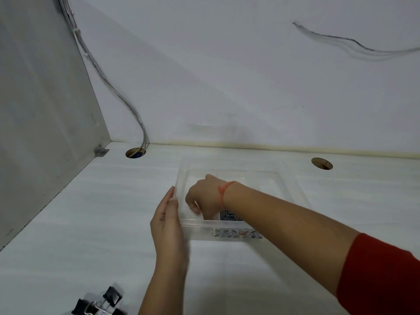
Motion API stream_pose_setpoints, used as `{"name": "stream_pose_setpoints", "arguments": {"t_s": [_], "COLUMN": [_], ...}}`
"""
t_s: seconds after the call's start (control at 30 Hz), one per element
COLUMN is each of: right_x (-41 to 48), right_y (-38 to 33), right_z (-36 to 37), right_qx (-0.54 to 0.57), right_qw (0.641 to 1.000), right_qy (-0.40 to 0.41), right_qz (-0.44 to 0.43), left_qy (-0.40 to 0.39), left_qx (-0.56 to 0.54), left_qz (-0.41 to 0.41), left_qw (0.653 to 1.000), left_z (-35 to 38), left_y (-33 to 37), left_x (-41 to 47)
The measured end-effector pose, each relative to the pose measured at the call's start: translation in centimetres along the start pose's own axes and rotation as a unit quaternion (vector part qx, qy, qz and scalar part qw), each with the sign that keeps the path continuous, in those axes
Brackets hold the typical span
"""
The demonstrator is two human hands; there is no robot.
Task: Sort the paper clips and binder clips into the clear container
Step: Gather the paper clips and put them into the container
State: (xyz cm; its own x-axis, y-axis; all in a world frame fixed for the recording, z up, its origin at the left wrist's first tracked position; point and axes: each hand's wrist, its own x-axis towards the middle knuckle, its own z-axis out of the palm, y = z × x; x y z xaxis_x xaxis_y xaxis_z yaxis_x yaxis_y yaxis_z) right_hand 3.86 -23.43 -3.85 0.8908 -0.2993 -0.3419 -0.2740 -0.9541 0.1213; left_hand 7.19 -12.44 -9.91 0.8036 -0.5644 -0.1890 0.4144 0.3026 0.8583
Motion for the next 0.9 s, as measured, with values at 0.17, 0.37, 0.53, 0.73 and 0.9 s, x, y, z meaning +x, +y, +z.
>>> {"name": "stream_pose_setpoints", "arguments": {"t_s": [0.17,0.37,0.53,0.73,0.9], "right_x": [-0.1,0.2,0.4,-3.5,-9.3], "right_y": [0.0,-0.2,-0.2,0.5,1.2], "right_z": [0.2,0.0,0.2,0.2,1.5], "right_qx": [0.046,0.01,0.007,0.318,0.4], "right_qw": [0.999,0.999,1.0,0.916,0.816], "right_qy": [0.002,-0.053,-0.008,0.219,0.349], "right_qz": [-0.01,0.003,0.015,0.113,0.227], "left_qy": [0.01,0.016,0.026,0.03,0.052], "left_qx": [-0.001,0.004,0.021,0.077,0.302], "left_qz": [0.008,0.014,0.02,0.044,0.263], "left_qw": [1.0,1.0,0.999,0.996,0.915], "left_z": [0.1,0.1,-0.1,-0.3,-0.6], "left_y": [-0.1,-0.1,-0.2,0.4,1.2], "left_x": [0.0,-0.1,0.1,-0.2,-1.8]}}
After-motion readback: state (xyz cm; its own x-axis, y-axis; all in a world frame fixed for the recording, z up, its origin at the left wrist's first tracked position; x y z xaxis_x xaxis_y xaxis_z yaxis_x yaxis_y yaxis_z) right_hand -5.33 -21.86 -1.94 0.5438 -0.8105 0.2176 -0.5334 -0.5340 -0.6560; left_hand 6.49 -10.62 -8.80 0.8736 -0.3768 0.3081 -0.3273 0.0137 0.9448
